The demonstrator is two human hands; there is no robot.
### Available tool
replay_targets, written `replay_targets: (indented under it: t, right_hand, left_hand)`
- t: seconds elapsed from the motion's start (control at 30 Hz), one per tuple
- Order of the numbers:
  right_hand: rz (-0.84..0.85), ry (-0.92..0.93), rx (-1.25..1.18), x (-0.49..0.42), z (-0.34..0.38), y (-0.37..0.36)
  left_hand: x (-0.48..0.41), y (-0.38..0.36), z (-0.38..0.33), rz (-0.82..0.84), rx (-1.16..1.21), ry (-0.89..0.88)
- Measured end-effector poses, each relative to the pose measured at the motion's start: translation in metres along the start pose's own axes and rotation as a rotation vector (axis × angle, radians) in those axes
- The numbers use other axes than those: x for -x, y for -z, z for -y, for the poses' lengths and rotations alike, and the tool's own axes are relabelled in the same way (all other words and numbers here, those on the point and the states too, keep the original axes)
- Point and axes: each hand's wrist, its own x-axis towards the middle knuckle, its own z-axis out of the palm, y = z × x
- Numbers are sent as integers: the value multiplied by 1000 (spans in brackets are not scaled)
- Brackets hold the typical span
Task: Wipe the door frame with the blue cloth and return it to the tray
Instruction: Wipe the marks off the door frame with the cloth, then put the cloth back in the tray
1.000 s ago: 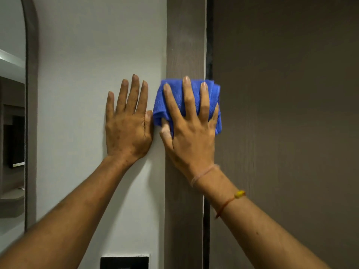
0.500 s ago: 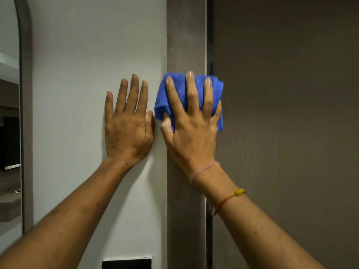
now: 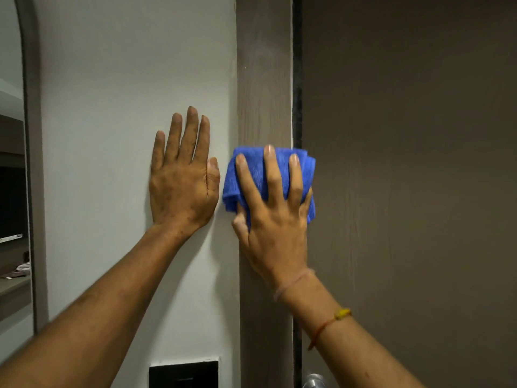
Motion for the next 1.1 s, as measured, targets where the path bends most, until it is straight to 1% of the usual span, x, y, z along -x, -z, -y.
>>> replay_targets:
  t: [0.1, 0.17, 0.27, 0.3, 0.33, 0.37, 0.43, 0.47, 0.5, 0.57, 0.6, 0.67, 0.7, 0.73, 0.77, 0.8, 0.83, 0.87, 0.9, 0.97, 1.03, 1.1]
  right_hand:
    - [44, 10, -58, 38, -4, 7]
    - [63, -34, -183, 54, -9, 21]
    - [56, -250, -479, 83, -25, 55]
    - [26, -315, -535, 97, -33, 69]
    - [5, -351, -552, 112, -41, 83]
    - [17, -370, -535, 133, -50, 100]
    - [101, -389, -483, 174, -67, 133]
    - [174, -428, -432, 201, -81, 156]
    - [243, -477, -393, 223, -92, 175]
    - [364, -653, -279, 272, -122, 227]
    - [405, -747, -260, 290, -134, 247]
    - [440, -1021, -231, 333, -162, 304]
    - [416, -1189, -262, 351, -174, 330]
    - [354, -1383, -350, 368, -187, 356]
    - [239, -1568, -465, 383, -199, 380]
    - [77, -1726, -561, 404, -215, 406]
    - [-55, -1824, -616, 424, -227, 426]
    - [-164, -1887, -625, 452, -247, 451]
    - [-215, -1929, -606, 476, -260, 466]
    - [-276, -2002, -499, 523, -292, 492]
    - [-270, -2101, -344, 575, -326, 515]
    - [-200, -2198, -230, 621, -352, 528]
  left_hand:
    - [2, 11, -4, 38, 116, 26]
    - [10, 26, -19, 48, 323, 98]
    - [59, 51, -64, 20, 721, 265]
    - [84, 60, -87, 72, 864, 318]
    - [107, 71, -111, 200, 1029, 375]
    - [129, 81, -138, 393, 1220, 431]
    - [164, 94, -185, 795, 1524, 518]
    - [183, 98, -213, 961, 1604, 534]
    - [197, 99, -235, 1054, 1629, 515]
    - [231, 101, -290, 1229, 1629, 441]
    - [244, 101, -310, 1305, 1628, 397]
    - [277, 112, -367, 1553, 1674, 294]
    - [290, 118, -392, 1659, 1677, 267]
    - [303, 125, -416, 1744, 1690, 253]
    - [314, 132, -442, 1814, 1701, 241]
    - [329, 139, -475, 1891, 1717, 235]
    - [342, 146, -500, 1956, 1707, 236]
    - [361, 152, -540, 2043, 1692, 222]
    - [378, 155, -566, 2113, 1662, 225]
    - [420, 156, -629, 2243, 1566, 172]
    - [470, 154, -690, 2439, 1374, 118]
    - [512, 151, -735, 2640, 1158, 98]
